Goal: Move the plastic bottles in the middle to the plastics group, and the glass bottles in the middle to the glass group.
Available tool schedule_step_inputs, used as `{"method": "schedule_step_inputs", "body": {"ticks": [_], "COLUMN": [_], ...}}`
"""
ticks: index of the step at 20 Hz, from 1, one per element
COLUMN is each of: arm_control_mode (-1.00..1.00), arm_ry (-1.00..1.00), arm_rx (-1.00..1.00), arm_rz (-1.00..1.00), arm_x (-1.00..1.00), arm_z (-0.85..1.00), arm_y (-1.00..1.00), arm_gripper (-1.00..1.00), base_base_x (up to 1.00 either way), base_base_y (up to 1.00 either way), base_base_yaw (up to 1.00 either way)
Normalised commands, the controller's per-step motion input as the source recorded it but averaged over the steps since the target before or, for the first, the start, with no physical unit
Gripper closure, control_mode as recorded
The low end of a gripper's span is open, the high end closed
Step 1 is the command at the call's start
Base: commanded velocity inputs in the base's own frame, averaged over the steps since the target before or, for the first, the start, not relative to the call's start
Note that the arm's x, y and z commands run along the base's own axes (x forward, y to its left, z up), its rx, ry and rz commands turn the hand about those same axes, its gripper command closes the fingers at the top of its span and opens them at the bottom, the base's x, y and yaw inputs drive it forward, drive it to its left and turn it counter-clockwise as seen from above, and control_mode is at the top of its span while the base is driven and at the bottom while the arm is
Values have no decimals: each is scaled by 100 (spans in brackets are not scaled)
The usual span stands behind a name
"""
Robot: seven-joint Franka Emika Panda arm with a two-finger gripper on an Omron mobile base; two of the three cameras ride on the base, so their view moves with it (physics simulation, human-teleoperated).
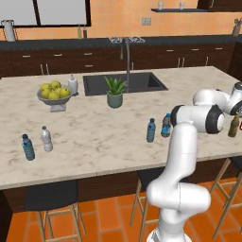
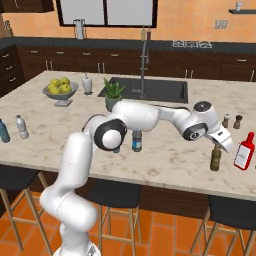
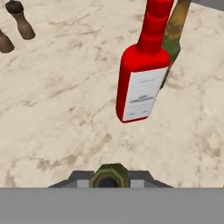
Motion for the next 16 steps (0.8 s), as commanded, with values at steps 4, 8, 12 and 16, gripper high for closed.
{"method": "schedule_step_inputs", "body": {"ticks": [4, 8, 12, 16], "arm_control_mode": [-100, -100, -100, -100], "arm_ry": [0, 0, -4, -11], "arm_rx": [0, 0, 0, -2], "arm_rz": [0, 0, -1, -3], "arm_x": [40, 33, 12, -6], "arm_z": [0, -5, -37, -73], "arm_y": [-44, -24, -3, 12], "arm_gripper": [100, 100, 100, 100], "base_base_x": [0, 0, 0, 0], "base_base_y": [0, 0, 0, 0], "base_base_yaw": [0, 0, 0, 0]}}
